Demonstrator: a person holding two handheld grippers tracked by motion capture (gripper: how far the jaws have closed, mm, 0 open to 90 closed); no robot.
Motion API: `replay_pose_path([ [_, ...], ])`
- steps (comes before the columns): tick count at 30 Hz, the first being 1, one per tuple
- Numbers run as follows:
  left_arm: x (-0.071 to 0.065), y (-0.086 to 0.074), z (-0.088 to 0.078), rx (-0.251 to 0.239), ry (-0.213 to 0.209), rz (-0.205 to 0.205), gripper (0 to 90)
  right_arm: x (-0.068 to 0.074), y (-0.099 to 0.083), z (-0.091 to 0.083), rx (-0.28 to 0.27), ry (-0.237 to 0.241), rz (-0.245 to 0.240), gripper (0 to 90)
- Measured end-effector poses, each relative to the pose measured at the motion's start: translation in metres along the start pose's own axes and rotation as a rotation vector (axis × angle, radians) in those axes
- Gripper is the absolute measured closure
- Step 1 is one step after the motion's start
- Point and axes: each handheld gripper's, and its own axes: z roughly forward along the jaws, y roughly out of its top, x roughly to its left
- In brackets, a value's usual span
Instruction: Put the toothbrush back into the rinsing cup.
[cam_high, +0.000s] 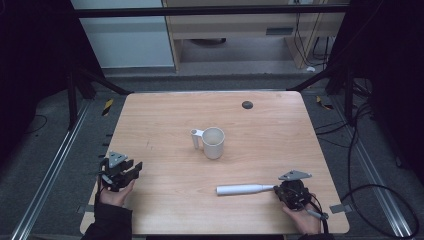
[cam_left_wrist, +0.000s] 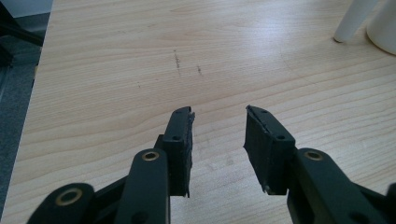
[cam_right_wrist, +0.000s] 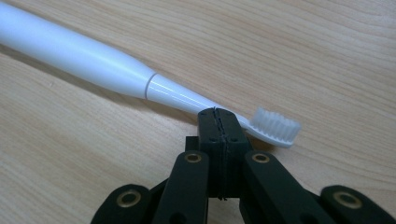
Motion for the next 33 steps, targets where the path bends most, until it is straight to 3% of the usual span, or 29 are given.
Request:
replay_pose_path([
  [11,0.000,0.000,0.000,0.001,0.002,0.002,60.8,-0.006,0.004,0.006,-0.008,-0.024,0.013,90.0],
  [33,-0.001,0.000,0.001,0.002,0.002,0.005,60.9,-0.007,0.018,0.017,-0.023,-0.008,0.022,90.0],
])
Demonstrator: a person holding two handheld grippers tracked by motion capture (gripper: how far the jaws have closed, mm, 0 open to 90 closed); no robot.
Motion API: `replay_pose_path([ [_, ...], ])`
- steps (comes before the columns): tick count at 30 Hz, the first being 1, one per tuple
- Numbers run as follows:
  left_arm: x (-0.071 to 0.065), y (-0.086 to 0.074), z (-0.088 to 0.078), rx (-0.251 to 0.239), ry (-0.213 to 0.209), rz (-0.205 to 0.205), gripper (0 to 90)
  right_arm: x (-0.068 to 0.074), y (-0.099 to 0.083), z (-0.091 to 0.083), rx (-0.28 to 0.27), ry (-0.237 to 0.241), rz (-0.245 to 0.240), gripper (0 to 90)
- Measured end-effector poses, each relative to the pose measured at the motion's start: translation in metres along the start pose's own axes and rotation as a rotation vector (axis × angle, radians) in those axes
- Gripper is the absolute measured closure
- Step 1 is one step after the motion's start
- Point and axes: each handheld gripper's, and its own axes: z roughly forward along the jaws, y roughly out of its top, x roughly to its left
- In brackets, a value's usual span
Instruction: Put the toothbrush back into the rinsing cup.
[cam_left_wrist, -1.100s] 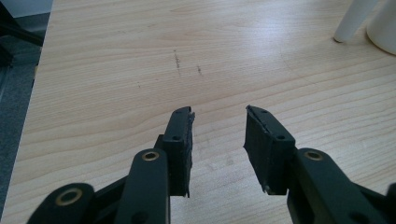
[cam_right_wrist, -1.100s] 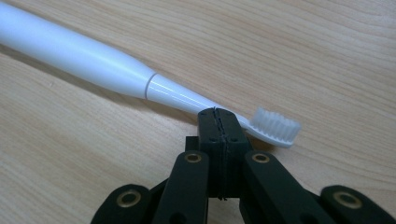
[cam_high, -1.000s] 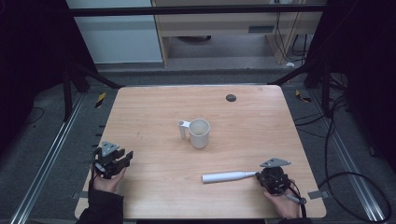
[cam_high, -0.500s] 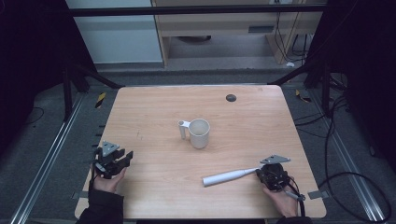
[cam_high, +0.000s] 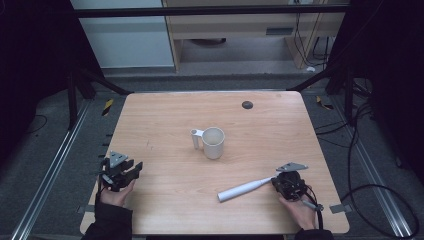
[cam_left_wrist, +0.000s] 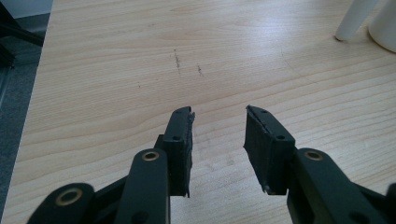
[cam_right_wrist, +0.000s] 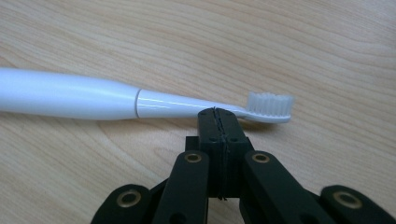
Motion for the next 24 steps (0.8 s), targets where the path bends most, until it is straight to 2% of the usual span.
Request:
replay_pose_path([
  [7,0.000,0.000,0.000,0.003,-0.001,0.001,60.9,0.001,0.006,0.006,-0.005,-0.009,-0.008,90.0],
  [24,0.000,0.000,0.001,0.003,-0.002,0.001,60.8,0.006,0.019,0.017,-0.017,0.009,-0.004,90.0],
])
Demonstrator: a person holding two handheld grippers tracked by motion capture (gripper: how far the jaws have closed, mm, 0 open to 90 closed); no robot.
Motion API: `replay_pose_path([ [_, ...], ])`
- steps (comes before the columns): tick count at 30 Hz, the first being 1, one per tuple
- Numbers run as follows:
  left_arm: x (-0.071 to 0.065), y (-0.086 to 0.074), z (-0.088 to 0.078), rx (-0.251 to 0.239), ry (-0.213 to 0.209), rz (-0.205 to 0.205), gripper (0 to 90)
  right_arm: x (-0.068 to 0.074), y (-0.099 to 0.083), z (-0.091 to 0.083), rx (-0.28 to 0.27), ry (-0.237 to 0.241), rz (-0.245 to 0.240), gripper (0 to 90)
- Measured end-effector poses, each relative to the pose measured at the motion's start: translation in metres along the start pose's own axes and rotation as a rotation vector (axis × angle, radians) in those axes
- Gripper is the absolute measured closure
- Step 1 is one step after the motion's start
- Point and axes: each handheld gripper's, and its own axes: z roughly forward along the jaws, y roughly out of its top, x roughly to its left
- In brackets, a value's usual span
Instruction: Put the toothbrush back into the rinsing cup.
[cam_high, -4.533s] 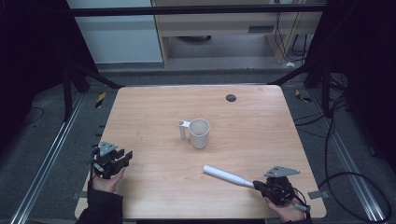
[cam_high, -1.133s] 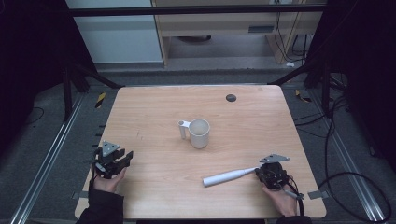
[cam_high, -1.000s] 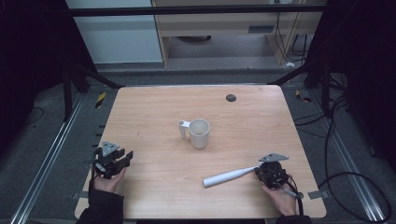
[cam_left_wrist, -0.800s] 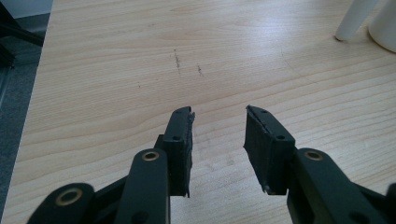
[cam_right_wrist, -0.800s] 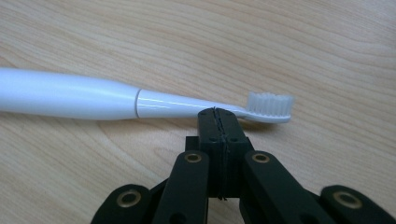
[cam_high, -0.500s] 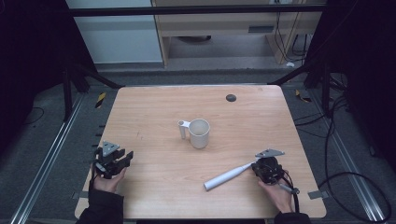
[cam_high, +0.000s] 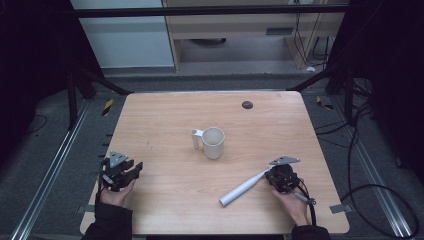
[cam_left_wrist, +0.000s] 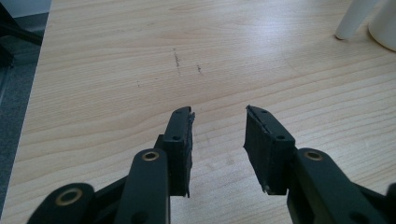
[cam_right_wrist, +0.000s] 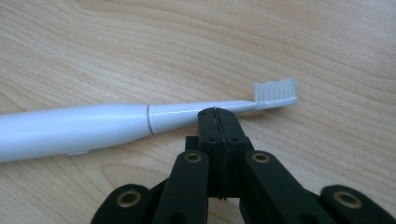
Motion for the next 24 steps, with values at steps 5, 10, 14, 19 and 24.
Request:
replay_pose_path([
  [5,0.000,0.000,0.000,0.000,0.000,0.000,60.8,0.000,0.005,0.002,-0.005,0.003,0.000,90.0],
  [10,0.000,0.000,0.000,-0.001,0.000,0.001,60.9,0.002,0.008,0.005,-0.006,0.000,-0.004,90.0],
  [14,0.000,0.000,0.000,0.000,-0.001,0.001,60.9,0.001,0.008,0.004,-0.007,-0.005,-0.004,90.0],
  [19,0.000,0.000,0.000,0.002,-0.001,0.001,61.0,0.004,0.011,-0.001,-0.037,0.009,0.000,90.0],
  [24,0.000,0.000,0.001,0.002,-0.001,0.001,61.1,0.011,0.017,-0.006,-0.080,0.045,0.004,90.0],
])
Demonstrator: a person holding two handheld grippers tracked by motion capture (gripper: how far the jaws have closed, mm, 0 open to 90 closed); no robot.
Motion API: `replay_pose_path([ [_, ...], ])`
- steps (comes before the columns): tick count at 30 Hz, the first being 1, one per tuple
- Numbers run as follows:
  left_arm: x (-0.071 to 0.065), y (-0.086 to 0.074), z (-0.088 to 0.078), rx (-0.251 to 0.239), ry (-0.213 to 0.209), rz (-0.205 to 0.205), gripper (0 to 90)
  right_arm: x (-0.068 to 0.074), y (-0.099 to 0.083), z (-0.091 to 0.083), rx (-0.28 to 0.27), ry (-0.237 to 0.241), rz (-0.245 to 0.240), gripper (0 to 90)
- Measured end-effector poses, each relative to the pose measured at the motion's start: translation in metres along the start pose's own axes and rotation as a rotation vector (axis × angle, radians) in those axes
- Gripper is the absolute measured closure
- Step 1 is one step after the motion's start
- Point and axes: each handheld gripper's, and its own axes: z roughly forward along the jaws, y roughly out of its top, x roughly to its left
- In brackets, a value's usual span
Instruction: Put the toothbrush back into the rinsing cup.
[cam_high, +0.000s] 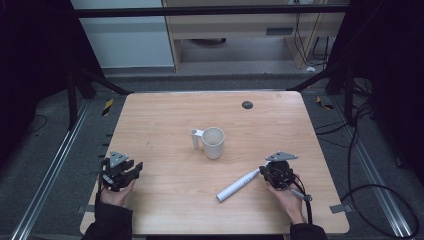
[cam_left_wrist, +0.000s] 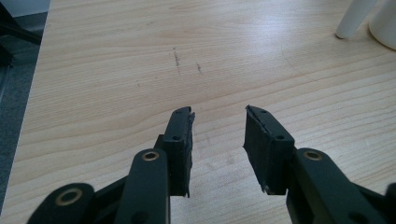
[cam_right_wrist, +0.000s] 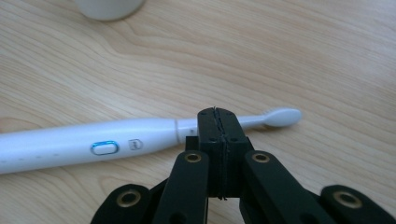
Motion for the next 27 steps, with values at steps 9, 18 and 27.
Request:
replay_pose_path([
  [9,0.001,0.000,-0.001,-0.002,0.000,0.000,61.2,0.028,0.016,0.005,-0.044,0.084,-0.034,90.0],
  [18,0.001,0.000,-0.001,-0.001,-0.001,0.003,62.2,0.053,0.019,0.010,-0.041,0.143,-0.069,90.0],
  [27,0.001,0.000,-0.001,0.003,-0.004,0.005,63.0,0.065,0.013,0.015,-0.006,0.186,-0.083,90.0],
])
